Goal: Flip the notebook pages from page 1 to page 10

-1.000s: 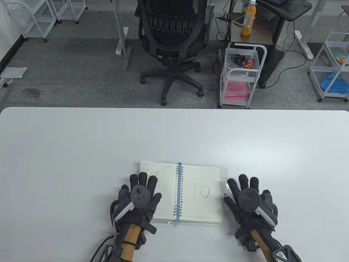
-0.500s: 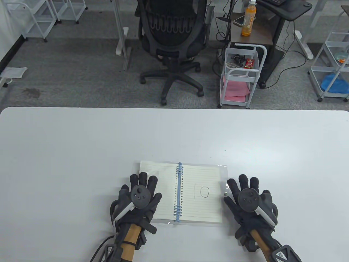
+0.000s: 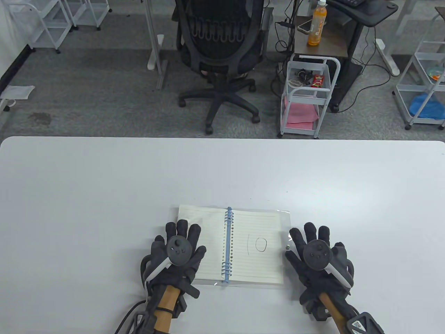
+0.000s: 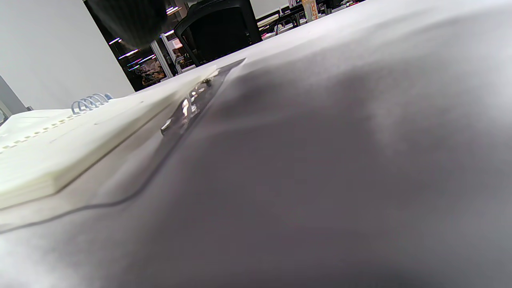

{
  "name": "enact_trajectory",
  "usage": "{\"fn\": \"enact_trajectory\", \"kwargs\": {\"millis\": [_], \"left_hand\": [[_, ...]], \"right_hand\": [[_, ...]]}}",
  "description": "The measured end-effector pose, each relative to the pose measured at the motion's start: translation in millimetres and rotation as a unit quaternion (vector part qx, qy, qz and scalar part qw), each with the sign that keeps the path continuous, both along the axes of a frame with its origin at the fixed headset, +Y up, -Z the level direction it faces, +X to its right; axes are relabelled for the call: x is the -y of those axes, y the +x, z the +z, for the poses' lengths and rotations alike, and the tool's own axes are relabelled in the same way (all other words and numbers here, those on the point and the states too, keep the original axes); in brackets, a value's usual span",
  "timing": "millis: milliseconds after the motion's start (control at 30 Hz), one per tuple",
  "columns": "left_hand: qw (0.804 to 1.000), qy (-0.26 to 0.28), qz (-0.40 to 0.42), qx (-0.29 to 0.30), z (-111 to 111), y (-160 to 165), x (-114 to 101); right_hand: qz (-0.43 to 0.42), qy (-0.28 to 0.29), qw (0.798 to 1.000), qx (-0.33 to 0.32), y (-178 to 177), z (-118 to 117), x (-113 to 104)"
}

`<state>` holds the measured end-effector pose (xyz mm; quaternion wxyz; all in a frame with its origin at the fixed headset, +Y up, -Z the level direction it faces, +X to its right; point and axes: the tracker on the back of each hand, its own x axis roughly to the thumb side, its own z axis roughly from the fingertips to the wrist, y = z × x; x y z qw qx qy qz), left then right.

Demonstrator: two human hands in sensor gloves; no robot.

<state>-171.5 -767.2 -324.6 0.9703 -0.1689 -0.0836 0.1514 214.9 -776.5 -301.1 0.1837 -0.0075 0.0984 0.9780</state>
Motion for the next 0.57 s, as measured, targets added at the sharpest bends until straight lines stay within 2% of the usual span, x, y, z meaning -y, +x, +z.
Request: {"fn": "enact_trajectory", "kwargs": {"millis": [567], "left_hand": [[1.000,-0.003,0.002,-0.002,0.1,-0.5,0.1]], "right_hand": [[0.000,-0.005,1.000,-0.001,-0.5,0.2,0.5]]}}
